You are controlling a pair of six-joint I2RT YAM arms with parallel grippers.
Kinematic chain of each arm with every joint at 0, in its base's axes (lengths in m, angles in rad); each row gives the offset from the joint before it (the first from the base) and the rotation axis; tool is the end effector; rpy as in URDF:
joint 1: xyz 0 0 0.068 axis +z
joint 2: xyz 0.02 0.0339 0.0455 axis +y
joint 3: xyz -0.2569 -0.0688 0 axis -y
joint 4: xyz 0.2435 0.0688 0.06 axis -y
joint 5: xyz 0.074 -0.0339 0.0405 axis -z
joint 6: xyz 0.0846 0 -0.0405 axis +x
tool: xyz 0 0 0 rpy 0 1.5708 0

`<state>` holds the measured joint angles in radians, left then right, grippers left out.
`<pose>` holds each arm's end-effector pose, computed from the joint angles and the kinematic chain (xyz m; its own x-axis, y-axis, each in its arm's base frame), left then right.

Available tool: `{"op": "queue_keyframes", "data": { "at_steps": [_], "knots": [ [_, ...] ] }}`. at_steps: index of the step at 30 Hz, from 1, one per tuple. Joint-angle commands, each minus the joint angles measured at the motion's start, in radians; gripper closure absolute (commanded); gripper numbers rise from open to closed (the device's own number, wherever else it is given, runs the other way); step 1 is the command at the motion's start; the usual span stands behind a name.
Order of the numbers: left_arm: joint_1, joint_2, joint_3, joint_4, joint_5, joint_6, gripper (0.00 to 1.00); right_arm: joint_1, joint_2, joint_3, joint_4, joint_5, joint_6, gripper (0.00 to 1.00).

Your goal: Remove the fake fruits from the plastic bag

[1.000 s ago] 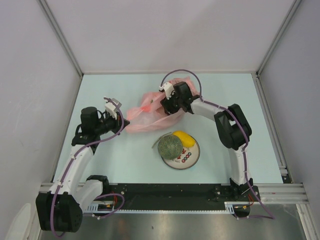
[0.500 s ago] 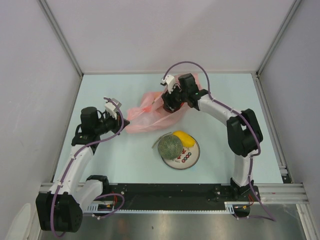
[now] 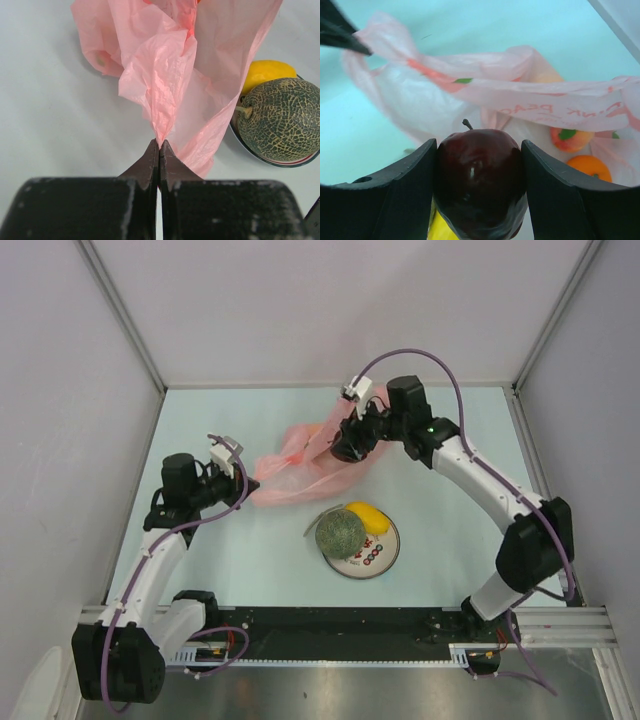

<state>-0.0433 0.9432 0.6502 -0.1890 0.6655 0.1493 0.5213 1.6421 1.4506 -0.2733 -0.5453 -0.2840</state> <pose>0.2416 -0.0628 0.2434 -0.3716 0.1332 -0.9188 0.6431 0.7507 -0.1512 0.3420 0.2470 0.3167 -0.1412 -0.3573 -0.9232 -0.9036 0.4275 -0.0273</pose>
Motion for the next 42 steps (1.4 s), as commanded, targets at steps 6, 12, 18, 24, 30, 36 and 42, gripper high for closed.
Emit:
{"op": "queue_keyframes", "data": {
  "at_steps": [6,12,18,24,30,36,42],
  "knots": [
    [0.005,0.019,0.052,0.016,0.023,0.006,1.00,0.048,-0.313,-0.220,-0.208,-0.133,-0.349,0.62],
    [-0.003,0.040,0.058,0.008,0.022,0.012,1.00,0.084,-0.442,-0.449,-0.228,-0.143,-0.576,0.63],
    [-0.007,0.049,0.068,-0.012,0.019,0.029,1.00,0.100,-0.522,-0.587,-0.260,-0.117,-0.730,0.63],
    [-0.013,0.058,0.065,-0.009,0.019,0.029,1.00,0.097,-0.548,-0.656,-0.279,-0.113,-0.781,0.63],
    [-0.013,0.063,0.074,-0.038,0.016,0.042,1.00,0.095,-0.553,-0.702,-0.280,-0.113,-0.802,0.63],
    [-0.015,0.054,0.057,-0.018,0.014,0.039,1.00,0.095,-0.542,-0.734,-0.287,-0.105,-0.877,0.61],
    [-0.015,0.026,0.034,-0.027,0.013,0.039,0.99,0.100,-0.502,-0.734,-0.302,-0.110,-0.977,0.58]
  ]
}}
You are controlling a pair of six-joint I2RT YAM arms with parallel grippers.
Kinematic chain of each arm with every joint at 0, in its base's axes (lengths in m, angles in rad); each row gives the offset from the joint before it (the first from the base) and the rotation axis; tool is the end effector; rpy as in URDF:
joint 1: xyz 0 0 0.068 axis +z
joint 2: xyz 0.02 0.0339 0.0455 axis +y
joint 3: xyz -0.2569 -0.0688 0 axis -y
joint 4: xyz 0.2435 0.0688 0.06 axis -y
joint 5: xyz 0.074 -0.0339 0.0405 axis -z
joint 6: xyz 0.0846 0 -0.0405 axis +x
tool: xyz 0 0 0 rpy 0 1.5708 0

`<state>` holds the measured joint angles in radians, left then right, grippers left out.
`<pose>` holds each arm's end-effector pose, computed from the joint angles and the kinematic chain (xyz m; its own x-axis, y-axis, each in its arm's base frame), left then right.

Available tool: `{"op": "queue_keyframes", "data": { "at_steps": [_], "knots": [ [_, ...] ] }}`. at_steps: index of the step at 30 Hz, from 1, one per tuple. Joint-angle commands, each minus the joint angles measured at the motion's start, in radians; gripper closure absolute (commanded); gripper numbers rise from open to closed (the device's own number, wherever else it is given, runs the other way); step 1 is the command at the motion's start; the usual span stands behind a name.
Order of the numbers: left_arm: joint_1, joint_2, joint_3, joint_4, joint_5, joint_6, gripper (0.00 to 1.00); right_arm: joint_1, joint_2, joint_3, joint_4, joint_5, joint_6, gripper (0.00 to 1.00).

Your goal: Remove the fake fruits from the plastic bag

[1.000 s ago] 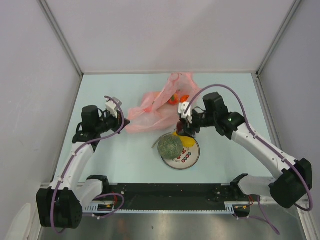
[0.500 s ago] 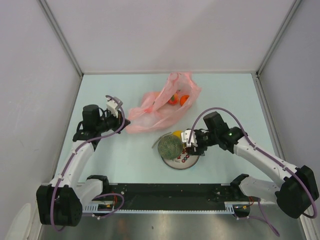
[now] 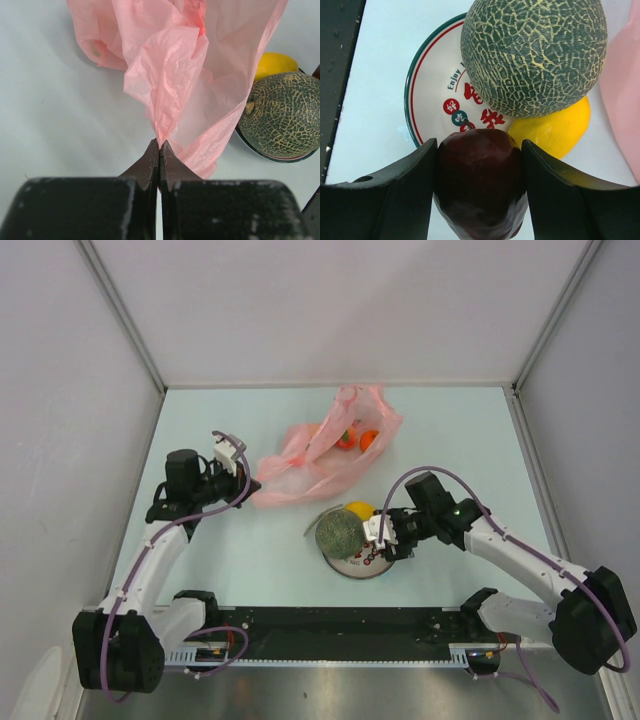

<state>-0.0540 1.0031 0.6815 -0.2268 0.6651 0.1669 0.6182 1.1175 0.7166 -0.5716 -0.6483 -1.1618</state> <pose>0.2486 -0.0657 0.2368 -0.4189 0.1536 -0.8949 0.6469 0.7421 -0.1755 0.1617 0.1777 0.1878 0.4104 -0.6056 -0.6818 -0.9118 -0.2595 -0.3184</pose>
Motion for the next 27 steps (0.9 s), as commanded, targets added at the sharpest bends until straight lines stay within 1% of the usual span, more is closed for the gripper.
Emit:
{"op": "queue_keyframes", "data": {
  "at_steps": [1,8,14,25,26,27],
  "knots": [
    [-0.004,-0.037,0.001,0.010,0.014,0.025,1.00,0.003,0.036,0.000,-0.002,-0.005,-0.104,0.58],
    [-0.004,-0.057,-0.013,0.001,0.008,0.028,1.00,0.003,0.067,-0.002,0.001,-0.008,-0.156,0.57],
    [-0.003,-0.058,-0.011,0.000,0.007,0.029,0.99,0.005,0.093,-0.002,-0.010,-0.004,-0.213,0.53],
    [-0.003,-0.041,0.006,0.001,0.014,0.025,1.00,0.005,0.122,-0.026,0.021,0.003,-0.237,0.50],
    [-0.004,-0.040,0.006,0.007,0.019,0.022,1.00,0.005,0.123,-0.028,0.024,0.003,-0.239,0.49],
    [-0.004,-0.037,0.006,0.007,0.021,0.022,1.00,0.005,0.125,-0.029,0.027,0.003,-0.239,0.46]
  ]
}}
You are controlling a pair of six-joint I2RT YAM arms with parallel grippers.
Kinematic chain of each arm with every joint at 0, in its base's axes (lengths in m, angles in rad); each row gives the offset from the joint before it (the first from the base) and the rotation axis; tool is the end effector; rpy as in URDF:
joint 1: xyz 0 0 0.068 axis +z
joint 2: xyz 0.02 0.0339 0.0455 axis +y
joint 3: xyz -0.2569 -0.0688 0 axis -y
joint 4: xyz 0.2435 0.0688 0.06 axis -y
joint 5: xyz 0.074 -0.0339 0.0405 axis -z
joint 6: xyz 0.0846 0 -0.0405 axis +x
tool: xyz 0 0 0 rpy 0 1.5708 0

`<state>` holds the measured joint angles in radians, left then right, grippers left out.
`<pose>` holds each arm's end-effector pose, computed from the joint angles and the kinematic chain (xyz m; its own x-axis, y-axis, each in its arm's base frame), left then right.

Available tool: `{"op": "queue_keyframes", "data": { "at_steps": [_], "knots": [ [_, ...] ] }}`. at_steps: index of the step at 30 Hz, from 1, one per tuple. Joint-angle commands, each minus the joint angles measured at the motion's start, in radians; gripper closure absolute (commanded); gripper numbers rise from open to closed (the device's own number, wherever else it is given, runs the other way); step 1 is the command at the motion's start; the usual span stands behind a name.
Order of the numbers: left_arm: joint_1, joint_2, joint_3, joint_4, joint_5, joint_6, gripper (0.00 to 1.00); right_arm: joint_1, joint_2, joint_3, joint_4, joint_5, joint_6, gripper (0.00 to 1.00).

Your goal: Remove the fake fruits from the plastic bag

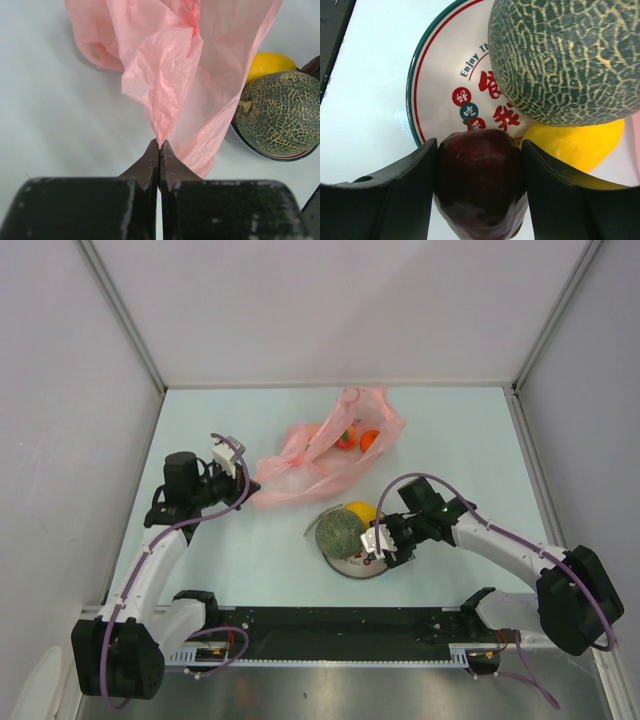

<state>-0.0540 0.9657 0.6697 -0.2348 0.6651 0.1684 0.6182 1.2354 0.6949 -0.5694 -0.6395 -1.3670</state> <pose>0.2423 -0.0654 0.2400 -0.4021 0.1538 -0.9026 0.6505 0.7417 -0.1634 0.1649 0.1792 0.1552 0.5195 -0.5948 -0.6135 -0.8527 -0.4071 -0.3274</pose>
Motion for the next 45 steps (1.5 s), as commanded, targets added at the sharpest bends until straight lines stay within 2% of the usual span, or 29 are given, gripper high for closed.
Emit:
{"op": "queue_keyframes", "data": {
  "at_steps": [1,5,6,7,8,14,17,20,21,22,25,26,28,29,33,34,35,37,39,42,44,45],
  "knots": [
    [-0.004,0.001,0.021,0.017,0.021,0.020,1.00,0.006,0.009,-0.011,0.028,-0.006,-0.035,0.44],
    [-0.003,0.004,0.031,0.006,0.019,0.028,1.00,0.006,0.004,-0.017,0.042,0.009,-0.034,0.30],
    [-0.003,0.002,0.031,0.006,0.016,0.031,1.00,0.006,0.001,-0.017,0.040,0.012,-0.034,0.15],
    [-0.003,0.002,0.031,0.003,0.018,0.029,1.00,0.008,-0.002,-0.017,0.040,0.023,-0.032,0.04],
    [-0.003,0.001,0.030,0.003,0.018,0.029,1.00,0.006,-0.016,-0.017,0.040,0.030,-0.030,0.00],
    [-0.003,-0.005,0.036,-0.004,0.021,0.036,0.99,-0.020,-0.172,-0.015,0.043,0.072,0.049,0.00],
    [-0.004,-0.012,0.034,-0.012,0.021,0.042,1.00,-0.028,-0.302,-0.008,0.106,0.112,0.179,0.00],
    [-0.003,-0.018,0.027,-0.018,0.022,0.042,1.00,-0.028,-0.375,0.014,0.280,0.149,0.391,0.00],
    [-0.004,-0.021,0.019,-0.017,0.022,0.040,1.00,-0.026,-0.375,0.023,0.402,0.158,0.451,0.01],
    [-0.003,-0.025,0.016,-0.017,0.024,0.040,1.00,-0.025,-0.341,0.055,0.464,0.181,0.599,0.00],
    [-0.003,-0.025,0.004,-0.008,0.030,0.029,1.00,-0.014,-0.219,0.141,0.644,0.259,0.794,0.00],
    [-0.003,-0.024,0.004,0.002,0.031,0.019,1.00,-0.006,-0.114,0.208,0.670,0.285,0.894,0.00],
    [-0.003,-0.018,0.010,0.008,0.040,0.013,1.00,-0.008,-0.019,0.282,0.738,0.334,0.971,0.00],
    [-0.004,-0.016,0.011,0.014,0.042,0.008,1.00,-0.011,0.077,0.311,0.756,0.339,1.021,0.04],
    [-0.006,-0.028,0.013,0.022,0.047,-0.003,1.00,0.006,0.266,0.462,0.790,0.356,0.979,0.20],
    [-0.006,-0.031,0.010,0.028,0.051,-0.007,1.00,0.008,0.294,0.466,0.796,0.388,0.958,0.24],
    [-0.007,-0.036,0.010,0.029,0.051,-0.015,0.99,0.006,0.317,0.466,0.799,0.399,0.939,0.34],
    [-0.009,-0.050,0.010,0.041,0.053,-0.024,1.00,-0.015,0.377,0.466,0.755,0.423,0.889,0.41],
    [-0.010,-0.058,0.014,0.049,0.048,-0.044,1.00,-0.047,0.424,0.466,0.686,0.442,0.890,0.43],
    [-0.032,-0.022,0.056,0.106,0.048,-0.095,1.00,-0.133,0.469,0.471,0.715,0.492,0.943,0.41],
    [-0.094,0.082,0.155,0.126,0.045,-0.080,1.00,-0.190,0.541,0.537,0.749,0.530,0.953,0.40],
    [-0.116,0.125,0.251,0.129,0.042,-0.069,1.00,-0.224,0.602,0.567,0.758,0.558,0.957,0.40]
  ]
}}
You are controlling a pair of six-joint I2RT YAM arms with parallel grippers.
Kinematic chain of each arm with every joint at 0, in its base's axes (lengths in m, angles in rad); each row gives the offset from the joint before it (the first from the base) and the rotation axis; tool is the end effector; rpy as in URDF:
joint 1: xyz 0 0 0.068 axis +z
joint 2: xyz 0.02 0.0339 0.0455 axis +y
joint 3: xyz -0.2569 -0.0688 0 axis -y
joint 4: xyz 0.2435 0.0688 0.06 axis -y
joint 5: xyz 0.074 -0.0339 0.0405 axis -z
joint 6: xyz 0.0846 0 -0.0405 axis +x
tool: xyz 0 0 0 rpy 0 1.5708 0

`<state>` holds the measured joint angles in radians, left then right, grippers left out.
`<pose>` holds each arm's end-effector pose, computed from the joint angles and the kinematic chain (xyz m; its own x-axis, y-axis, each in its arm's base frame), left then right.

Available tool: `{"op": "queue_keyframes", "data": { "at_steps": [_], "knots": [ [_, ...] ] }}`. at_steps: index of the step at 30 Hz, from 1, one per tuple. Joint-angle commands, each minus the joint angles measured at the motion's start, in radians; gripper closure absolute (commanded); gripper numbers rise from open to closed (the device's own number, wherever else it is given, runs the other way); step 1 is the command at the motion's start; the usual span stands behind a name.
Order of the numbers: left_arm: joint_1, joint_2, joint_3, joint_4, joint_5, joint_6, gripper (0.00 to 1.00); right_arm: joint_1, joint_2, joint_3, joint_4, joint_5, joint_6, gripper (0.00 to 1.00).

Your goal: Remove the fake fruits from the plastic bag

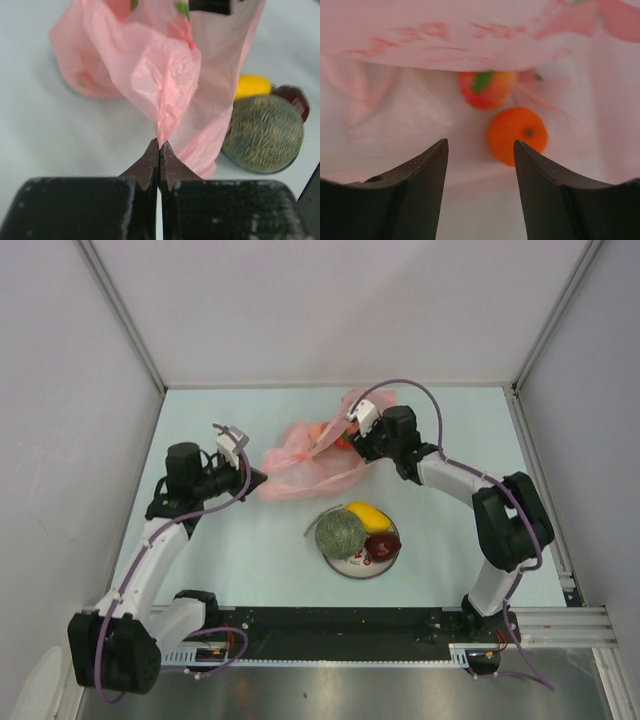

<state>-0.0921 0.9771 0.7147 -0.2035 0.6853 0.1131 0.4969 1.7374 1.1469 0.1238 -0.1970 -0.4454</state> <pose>0.2457 -0.0765 0.2586 -0.3729 0.1222 -0.9198 0.6807 0.7097 -0.1817 0.3775 0.2236 0.2105 -0.0893 -0.5291 -0.8439 -0.7309 0.6104 -0.3053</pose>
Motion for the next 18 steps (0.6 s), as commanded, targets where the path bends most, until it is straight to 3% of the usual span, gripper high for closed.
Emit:
{"op": "queue_keyframes", "data": {
  "at_steps": [1,5,6,8,9,12,16,18],
  "knots": [
    [-0.109,0.165,0.259,0.105,0.022,-0.016,1.00,-0.118,0.122,0.150,0.080,0.122,0.039,0.40],
    [-0.161,0.481,0.598,0.110,0.057,-0.039,0.99,-0.181,0.220,0.313,0.187,0.169,-0.004,0.39],
    [-0.172,0.532,0.770,0.101,0.059,-0.036,1.00,-0.192,0.232,0.338,0.200,0.191,-0.019,0.39],
    [-0.202,0.694,0.967,0.059,0.060,-0.029,1.00,-0.230,0.258,0.385,0.227,0.195,-0.032,0.40],
    [-0.212,0.743,1.175,0.040,0.057,-0.030,1.00,-0.242,0.260,0.422,0.234,0.240,-0.029,0.39],
    [-0.248,0.874,1.453,0.025,0.030,-0.032,1.00,-0.284,0.237,0.441,0.260,0.272,-0.036,0.40],
    [-0.299,0.858,1.482,0.055,0.042,-0.018,1.00,-0.323,0.142,0.398,0.232,0.286,0.007,0.40],
    [-0.302,0.801,1.415,0.026,0.080,-0.038,1.00,-0.333,0.052,0.322,0.220,0.280,0.016,0.40]
  ]
}}
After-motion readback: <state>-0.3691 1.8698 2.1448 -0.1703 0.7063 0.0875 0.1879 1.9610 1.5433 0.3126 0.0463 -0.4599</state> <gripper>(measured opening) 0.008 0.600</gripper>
